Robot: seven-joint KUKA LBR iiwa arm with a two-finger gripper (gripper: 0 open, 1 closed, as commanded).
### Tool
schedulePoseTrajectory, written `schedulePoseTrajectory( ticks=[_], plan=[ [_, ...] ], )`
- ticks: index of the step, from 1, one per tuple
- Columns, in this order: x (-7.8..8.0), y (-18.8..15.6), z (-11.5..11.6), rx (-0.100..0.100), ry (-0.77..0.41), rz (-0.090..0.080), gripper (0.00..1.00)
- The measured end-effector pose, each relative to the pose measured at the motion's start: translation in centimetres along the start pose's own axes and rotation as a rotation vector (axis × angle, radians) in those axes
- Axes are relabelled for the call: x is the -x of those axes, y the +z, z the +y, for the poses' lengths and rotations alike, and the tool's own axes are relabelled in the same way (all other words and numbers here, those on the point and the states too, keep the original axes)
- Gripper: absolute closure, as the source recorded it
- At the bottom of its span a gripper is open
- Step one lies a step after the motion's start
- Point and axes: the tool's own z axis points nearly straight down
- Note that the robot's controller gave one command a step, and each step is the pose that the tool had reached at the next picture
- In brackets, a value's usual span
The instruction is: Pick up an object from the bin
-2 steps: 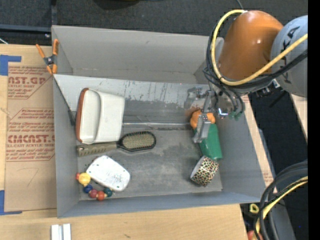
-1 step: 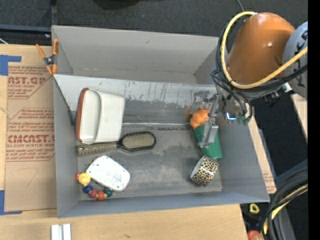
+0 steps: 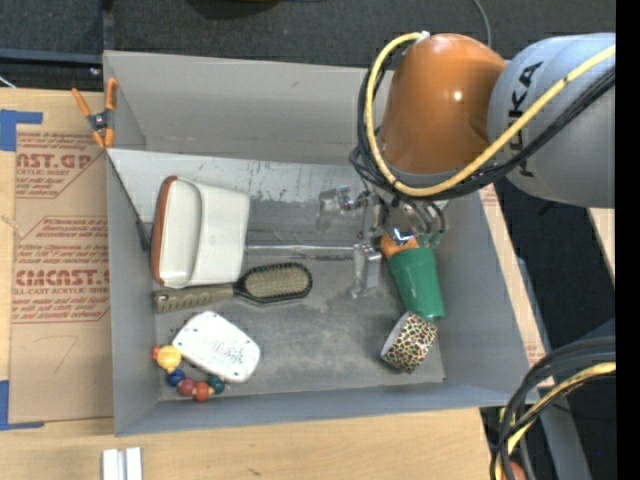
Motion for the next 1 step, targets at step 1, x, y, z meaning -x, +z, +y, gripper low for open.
schedulePoseTrajectory(
  ticks=[1],
  plan=[
    [-5.17, -4.28, -8.20, -0.005, 0.266, -0.009, 0.00]
  ],
)
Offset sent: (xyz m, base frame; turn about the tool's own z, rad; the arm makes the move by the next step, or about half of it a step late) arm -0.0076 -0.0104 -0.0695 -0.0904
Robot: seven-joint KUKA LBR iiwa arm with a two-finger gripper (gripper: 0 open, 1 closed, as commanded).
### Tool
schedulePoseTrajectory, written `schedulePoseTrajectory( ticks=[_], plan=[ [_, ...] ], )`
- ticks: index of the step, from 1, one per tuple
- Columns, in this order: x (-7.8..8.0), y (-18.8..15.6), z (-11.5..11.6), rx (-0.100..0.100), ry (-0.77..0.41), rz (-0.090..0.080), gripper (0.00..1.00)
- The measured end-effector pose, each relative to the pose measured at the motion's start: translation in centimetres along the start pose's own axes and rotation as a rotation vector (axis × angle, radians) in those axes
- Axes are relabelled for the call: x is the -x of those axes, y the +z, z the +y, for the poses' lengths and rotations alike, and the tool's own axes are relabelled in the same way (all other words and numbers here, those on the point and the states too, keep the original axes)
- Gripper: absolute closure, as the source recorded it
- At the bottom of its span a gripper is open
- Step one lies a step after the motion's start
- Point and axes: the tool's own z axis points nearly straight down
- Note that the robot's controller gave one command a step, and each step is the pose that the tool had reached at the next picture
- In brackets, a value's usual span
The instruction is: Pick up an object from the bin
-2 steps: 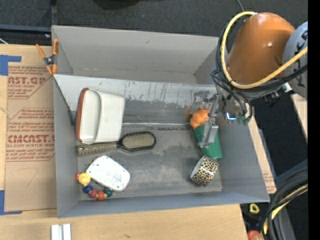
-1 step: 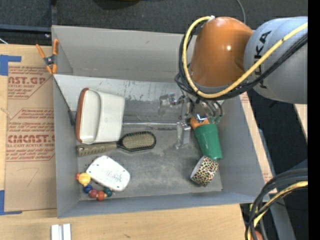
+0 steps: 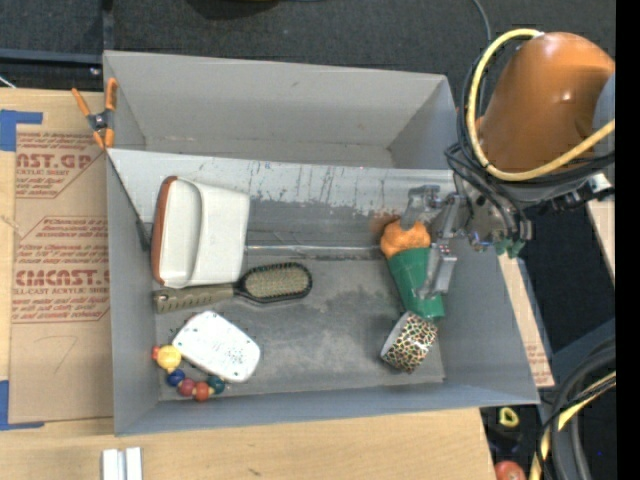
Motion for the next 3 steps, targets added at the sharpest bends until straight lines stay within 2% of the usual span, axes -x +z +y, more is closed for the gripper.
schedulePoseTrajectory(
  ticks=[1, 2, 3],
  plan=[
    [1.8, 10.3, 7.5, 0.008, -0.349, 0.004, 0.00],
    [0.5, 8.9, 5.4, 0.001, -0.154, -0.004, 0.00],
    [0.9, 15.7, 6.3, 0.006, -0.424, -0.001, 0.00]
  ],
)
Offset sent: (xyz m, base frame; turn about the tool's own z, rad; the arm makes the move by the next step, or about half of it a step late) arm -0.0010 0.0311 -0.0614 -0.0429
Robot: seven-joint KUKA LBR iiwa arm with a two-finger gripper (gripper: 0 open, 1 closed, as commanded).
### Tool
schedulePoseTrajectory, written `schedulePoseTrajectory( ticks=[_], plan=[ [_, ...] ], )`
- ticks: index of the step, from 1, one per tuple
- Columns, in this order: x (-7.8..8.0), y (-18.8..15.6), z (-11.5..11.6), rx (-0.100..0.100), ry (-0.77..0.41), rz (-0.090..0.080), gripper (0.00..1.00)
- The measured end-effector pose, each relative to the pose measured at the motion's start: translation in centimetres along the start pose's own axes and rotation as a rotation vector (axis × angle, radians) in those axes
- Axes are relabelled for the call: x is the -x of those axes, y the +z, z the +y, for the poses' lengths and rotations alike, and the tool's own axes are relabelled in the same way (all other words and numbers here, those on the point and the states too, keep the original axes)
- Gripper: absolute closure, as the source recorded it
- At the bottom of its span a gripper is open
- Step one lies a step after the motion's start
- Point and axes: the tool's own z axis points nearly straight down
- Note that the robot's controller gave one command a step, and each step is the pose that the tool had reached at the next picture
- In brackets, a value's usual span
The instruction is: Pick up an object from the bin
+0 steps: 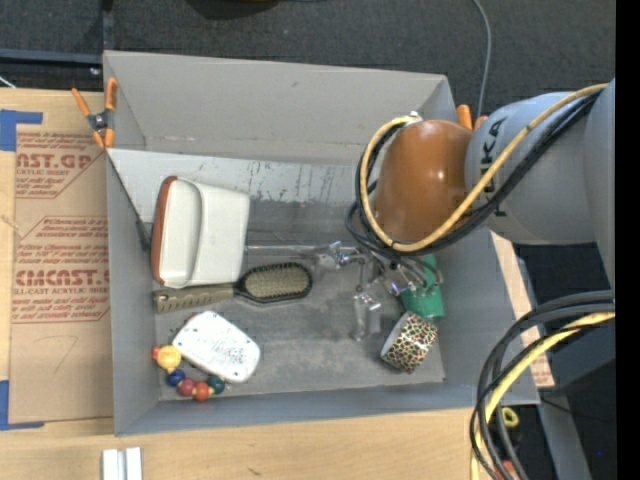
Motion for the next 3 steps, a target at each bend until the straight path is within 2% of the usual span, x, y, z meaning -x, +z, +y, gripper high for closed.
schedulePoseTrajectory(
  ticks=[1, 2, 3],
  plan=[
    [-2.3, -1.2, -5.1, -0.006, 0.068, -0.008, 0.00],
    [-3.6, 1.3, -2.0, 0.001, -0.282, -0.002, 0.00],
    [-4.7, 2.0, -7.3, 0.012, -0.163, -0.021, 0.00]
  ],
)
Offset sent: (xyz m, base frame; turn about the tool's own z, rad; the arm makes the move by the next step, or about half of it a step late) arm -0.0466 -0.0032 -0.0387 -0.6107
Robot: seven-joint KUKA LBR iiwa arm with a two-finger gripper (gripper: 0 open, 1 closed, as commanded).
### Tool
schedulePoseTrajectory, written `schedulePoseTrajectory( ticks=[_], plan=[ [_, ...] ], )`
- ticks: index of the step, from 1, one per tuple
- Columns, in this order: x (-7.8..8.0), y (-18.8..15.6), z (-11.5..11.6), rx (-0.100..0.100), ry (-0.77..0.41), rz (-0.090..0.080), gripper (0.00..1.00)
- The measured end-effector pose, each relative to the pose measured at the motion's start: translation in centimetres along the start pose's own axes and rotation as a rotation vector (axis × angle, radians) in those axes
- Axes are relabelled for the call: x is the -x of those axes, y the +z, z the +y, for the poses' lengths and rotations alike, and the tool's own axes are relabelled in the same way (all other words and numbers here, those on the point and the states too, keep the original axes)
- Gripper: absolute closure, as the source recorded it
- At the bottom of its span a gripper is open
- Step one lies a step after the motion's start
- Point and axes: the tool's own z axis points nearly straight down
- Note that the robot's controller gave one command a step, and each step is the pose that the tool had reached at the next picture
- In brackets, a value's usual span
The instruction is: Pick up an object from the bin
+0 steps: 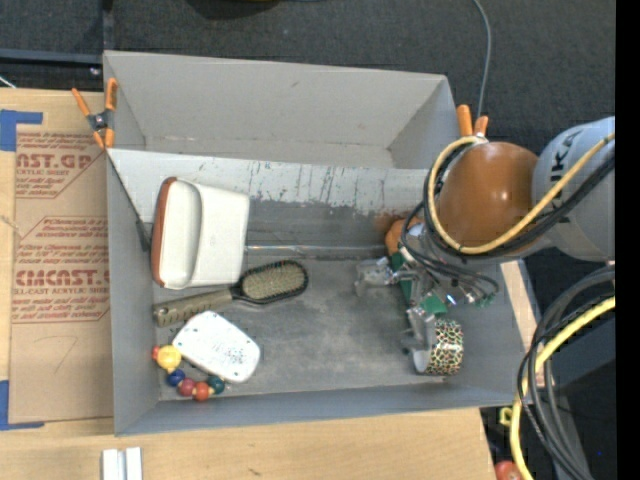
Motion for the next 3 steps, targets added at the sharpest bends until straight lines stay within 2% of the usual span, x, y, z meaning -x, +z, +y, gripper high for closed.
schedulePoseTrajectory(
  ticks=[1, 2, 3],
  plan=[
    [-0.1, 0.4, 0.6, -0.018, 0.031, 0.009, 0.00],
    [-6.4, 1.6, -3.3, 0.006, 0.092, -0.002, 0.00],
    [-2.8, 1.7, -6.2, 0.004, 0.176, -0.008, 1.00]
  ],
)
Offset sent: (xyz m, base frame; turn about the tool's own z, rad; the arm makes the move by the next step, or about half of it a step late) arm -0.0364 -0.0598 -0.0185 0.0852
